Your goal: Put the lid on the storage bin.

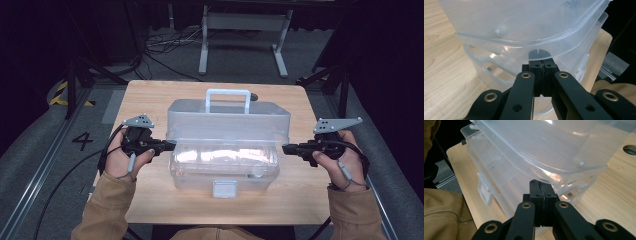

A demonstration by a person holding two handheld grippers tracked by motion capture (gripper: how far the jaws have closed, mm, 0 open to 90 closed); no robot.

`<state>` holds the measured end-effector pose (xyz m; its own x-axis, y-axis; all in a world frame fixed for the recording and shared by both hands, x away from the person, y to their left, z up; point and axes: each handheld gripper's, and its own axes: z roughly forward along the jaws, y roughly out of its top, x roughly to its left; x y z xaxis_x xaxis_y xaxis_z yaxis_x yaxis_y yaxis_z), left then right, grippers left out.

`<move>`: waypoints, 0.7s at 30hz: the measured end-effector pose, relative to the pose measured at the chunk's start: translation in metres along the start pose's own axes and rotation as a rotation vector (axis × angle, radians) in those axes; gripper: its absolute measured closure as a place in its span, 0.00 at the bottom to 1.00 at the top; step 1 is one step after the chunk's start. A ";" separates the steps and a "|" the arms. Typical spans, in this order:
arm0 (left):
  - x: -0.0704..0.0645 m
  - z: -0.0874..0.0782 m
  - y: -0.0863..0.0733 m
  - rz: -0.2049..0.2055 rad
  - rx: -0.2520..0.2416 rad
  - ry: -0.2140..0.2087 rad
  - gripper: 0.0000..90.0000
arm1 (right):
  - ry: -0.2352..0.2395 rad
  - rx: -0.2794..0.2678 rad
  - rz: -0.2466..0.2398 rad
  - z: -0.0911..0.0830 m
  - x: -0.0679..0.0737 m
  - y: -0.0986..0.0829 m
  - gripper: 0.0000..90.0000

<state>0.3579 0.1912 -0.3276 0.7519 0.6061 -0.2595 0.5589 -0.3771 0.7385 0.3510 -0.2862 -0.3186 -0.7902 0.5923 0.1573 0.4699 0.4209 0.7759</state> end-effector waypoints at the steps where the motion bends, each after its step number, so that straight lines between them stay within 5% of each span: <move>1: 0.000 0.000 0.000 0.000 0.000 0.000 1.00 | 0.000 0.000 0.000 0.000 0.000 0.000 1.00; 21: -0.002 0.003 -0.001 0.034 0.147 0.008 1.00 | 0.021 0.126 -0.013 0.006 0.003 -0.002 1.00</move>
<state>0.3568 0.1882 -0.3293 0.7687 0.5967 -0.2303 0.5788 -0.4956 0.6475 0.3502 -0.2814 -0.3230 -0.8040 0.5723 0.1617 0.5044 0.5123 0.6951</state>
